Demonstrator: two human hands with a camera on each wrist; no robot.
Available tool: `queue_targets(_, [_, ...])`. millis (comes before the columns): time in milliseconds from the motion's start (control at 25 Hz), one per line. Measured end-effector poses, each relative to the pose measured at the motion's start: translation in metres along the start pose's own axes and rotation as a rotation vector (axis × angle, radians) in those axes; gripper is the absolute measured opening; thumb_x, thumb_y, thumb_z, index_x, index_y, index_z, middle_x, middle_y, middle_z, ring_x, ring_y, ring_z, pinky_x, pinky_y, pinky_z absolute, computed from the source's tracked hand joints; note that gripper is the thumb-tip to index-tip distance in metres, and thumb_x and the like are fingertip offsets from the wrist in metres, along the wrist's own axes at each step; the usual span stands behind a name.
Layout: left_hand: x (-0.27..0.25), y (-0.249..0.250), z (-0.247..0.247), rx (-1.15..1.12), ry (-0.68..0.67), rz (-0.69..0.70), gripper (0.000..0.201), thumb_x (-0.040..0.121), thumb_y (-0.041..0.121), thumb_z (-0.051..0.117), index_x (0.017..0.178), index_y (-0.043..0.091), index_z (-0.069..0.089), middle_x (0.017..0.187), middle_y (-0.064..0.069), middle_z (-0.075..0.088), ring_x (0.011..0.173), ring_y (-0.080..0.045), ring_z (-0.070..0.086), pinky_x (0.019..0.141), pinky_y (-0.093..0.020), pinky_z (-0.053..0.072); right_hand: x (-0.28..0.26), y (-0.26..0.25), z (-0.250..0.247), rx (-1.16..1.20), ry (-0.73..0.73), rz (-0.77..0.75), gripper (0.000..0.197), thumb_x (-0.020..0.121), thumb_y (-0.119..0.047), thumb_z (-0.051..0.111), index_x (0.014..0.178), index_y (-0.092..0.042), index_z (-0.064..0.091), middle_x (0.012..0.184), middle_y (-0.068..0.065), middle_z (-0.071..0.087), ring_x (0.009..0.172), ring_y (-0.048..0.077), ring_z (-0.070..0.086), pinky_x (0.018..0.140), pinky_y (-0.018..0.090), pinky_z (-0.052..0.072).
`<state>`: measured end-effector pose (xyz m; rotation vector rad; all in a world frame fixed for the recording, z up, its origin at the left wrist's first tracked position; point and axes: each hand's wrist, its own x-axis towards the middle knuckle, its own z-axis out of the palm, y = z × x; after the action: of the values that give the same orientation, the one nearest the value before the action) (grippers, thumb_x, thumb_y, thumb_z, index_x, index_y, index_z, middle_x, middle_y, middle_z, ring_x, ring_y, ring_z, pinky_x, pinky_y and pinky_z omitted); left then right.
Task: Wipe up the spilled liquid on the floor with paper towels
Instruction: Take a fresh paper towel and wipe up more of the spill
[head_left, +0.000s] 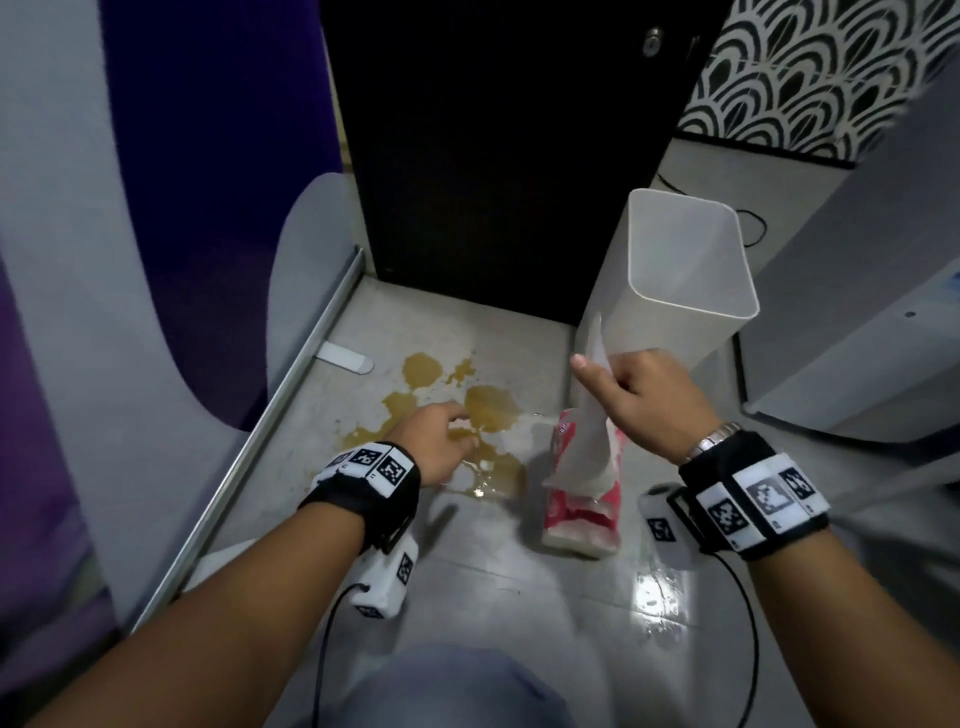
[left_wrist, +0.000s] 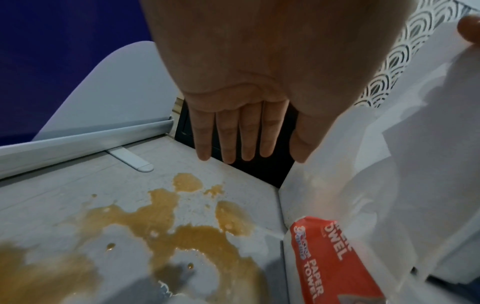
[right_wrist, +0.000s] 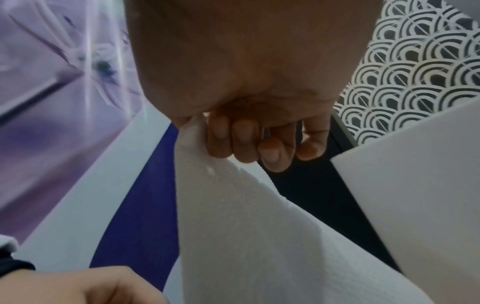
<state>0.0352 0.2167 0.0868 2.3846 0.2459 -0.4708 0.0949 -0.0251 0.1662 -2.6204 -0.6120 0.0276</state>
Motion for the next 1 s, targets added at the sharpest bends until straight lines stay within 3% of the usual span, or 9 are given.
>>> queue_targets(160, [-0.004, -0.003, -0.019, -0.181, 0.093, 0.033, 0.044, 0.096, 0.027, 0.055, 0.14, 0.028, 0.051, 0.139, 0.004, 0.056, 0.116, -0.017, 0.06, 0.097, -0.026, 0.045, 0.019, -0.034, -0.014, 0.275, 0.01, -0.128, 0.062, 0.096, -0.056, 0.044, 0.049, -0.018, 0.029, 0.045, -0.004, 0.029, 0.043, 0.013, 0.03, 0.047, 0.027, 0.025])
queue_targets(240, [-0.002, -0.008, -0.029, -0.372, 0.146, 0.004, 0.042, 0.097, 0.024, 0.049, 0.139, 0.027, 0.052, 0.135, 0.005, 0.059, 0.12, -0.015, 0.057, 0.102, -0.03, 0.044, 0.032, -0.046, -0.012, 0.506, -0.033, -0.158, 0.064, 0.099, -0.048, 0.049, 0.052, -0.006, 0.039, 0.051, 0.0, 0.04, 0.048, 0.015, 0.04, 0.053, 0.028, 0.033])
queue_targets(360, [-0.005, -0.018, -0.04, -0.659, 0.211, -0.074, 0.037, 0.099, 0.024, 0.045, 0.135, 0.026, 0.054, 0.119, 0.008, 0.062, 0.119, -0.015, 0.056, 0.096, -0.032, 0.043, 0.05, -0.058, 0.008, 0.895, -0.129, -0.111, 0.072, 0.098, -0.046, 0.056, 0.069, 0.02, 0.055, 0.072, 0.031, 0.061, 0.067, 0.025, 0.058, 0.07, 0.03, 0.044])
queue_targets(440, [-0.014, -0.027, -0.045, -0.8, 0.198, -0.086, 0.044, 0.095, 0.015, 0.05, 0.137, 0.026, 0.05, 0.128, 0.007, 0.056, 0.126, -0.014, 0.049, 0.096, -0.031, 0.039, 0.062, -0.066, 0.025, 1.064, -0.196, -0.05, 0.081, 0.092, -0.052, 0.061, 0.084, 0.028, 0.056, 0.089, 0.047, 0.057, 0.078, 0.036, 0.06, 0.079, 0.04, 0.044])
queue_targets(560, [-0.026, -0.042, -0.056, -0.845, 0.199, 0.002, 0.072, 0.078, 0.006, 0.062, 0.139, 0.04, 0.044, 0.139, 0.01, 0.045, 0.132, -0.002, 0.039, 0.104, -0.034, 0.038, 0.075, -0.081, 0.05, 1.158, -0.341, 0.049, 0.067, 0.094, -0.048, 0.059, 0.092, 0.019, 0.065, 0.092, 0.03, 0.068, 0.086, 0.037, 0.066, 0.085, 0.041, 0.049])
queue_targets(680, [-0.03, -0.058, -0.07, -0.884, 0.13, 0.097, 0.076, 0.071, 0.005, 0.07, 0.137, 0.037, 0.05, 0.132, 0.007, 0.059, 0.113, 0.004, 0.058, 0.098, -0.031, 0.05, 0.083, -0.098, 0.08, 1.204, -0.524, 0.097, 0.056, 0.096, -0.043, 0.051, 0.104, 0.01, 0.068, 0.103, 0.021, 0.072, 0.095, 0.033, 0.069, 0.087, 0.036, 0.054])
queue_targets(800, [-0.035, -0.073, -0.074, -0.889, 0.119, 0.091, 0.051, 0.071, 0.011, 0.074, 0.121, 0.015, 0.067, 0.113, -0.004, 0.071, 0.1, -0.013, 0.068, 0.086, -0.025, 0.054, 0.089, -0.103, 0.119, 1.307, -0.622, 0.217, 0.066, 0.097, -0.049, 0.049, 0.121, 0.011, 0.06, 0.123, 0.031, 0.063, 0.108, 0.034, 0.065, 0.093, 0.036, 0.052])
queue_targets(880, [-0.041, -0.083, -0.07, -0.859, 0.216, 0.028, 0.027, 0.077, 0.009, 0.076, 0.104, 0.009, 0.075, 0.099, -0.004, 0.075, 0.092, -0.017, 0.071, 0.086, -0.032, 0.055, 0.086, -0.1, 0.149, 1.435, -0.646, 0.293, 0.074, 0.096, -0.061, 0.045, 0.134, 0.002, 0.057, 0.133, 0.026, 0.059, 0.12, 0.035, 0.06, 0.105, 0.043, 0.044])
queue_targets(1000, [-0.045, -0.1, -0.058, -0.841, 0.326, -0.099, 0.015, 0.083, 0.009, 0.074, 0.097, 0.013, 0.077, 0.096, -0.004, 0.077, 0.092, -0.025, 0.073, 0.09, -0.046, 0.056, 0.063, -0.086, 0.195, 1.588, -0.539, 0.436, 0.081, 0.079, -0.083, 0.052, 0.118, -0.015, 0.071, 0.122, 0.023, 0.062, 0.116, 0.032, 0.056, 0.103, 0.047, 0.04])
